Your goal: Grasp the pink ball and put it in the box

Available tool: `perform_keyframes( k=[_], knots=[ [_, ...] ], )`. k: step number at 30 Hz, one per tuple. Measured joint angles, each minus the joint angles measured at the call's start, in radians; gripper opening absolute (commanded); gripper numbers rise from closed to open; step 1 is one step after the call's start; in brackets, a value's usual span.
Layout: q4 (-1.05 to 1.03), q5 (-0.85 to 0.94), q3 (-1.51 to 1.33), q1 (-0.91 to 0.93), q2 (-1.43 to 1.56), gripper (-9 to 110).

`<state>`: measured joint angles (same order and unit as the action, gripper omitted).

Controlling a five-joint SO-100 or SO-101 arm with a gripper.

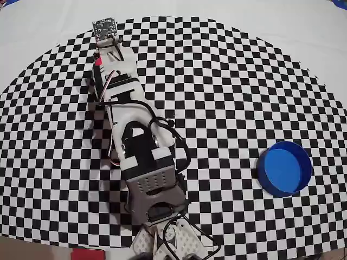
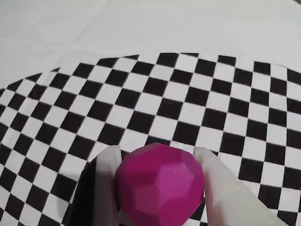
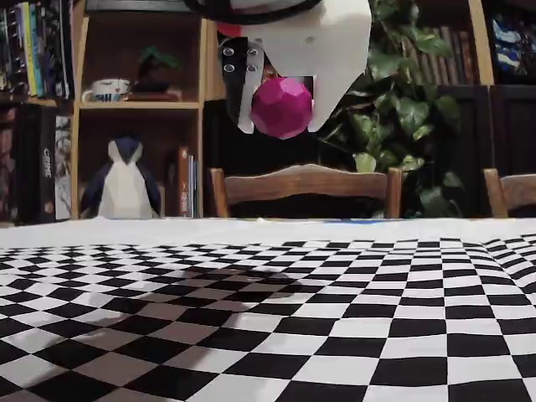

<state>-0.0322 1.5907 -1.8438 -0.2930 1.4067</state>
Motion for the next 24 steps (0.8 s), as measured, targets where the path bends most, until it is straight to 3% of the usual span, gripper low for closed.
perform_keyframes(
  k=[24],
  knots=[
    [0.002, 0.0, -0.17, 0.038, 0.199, 0]
  ],
)
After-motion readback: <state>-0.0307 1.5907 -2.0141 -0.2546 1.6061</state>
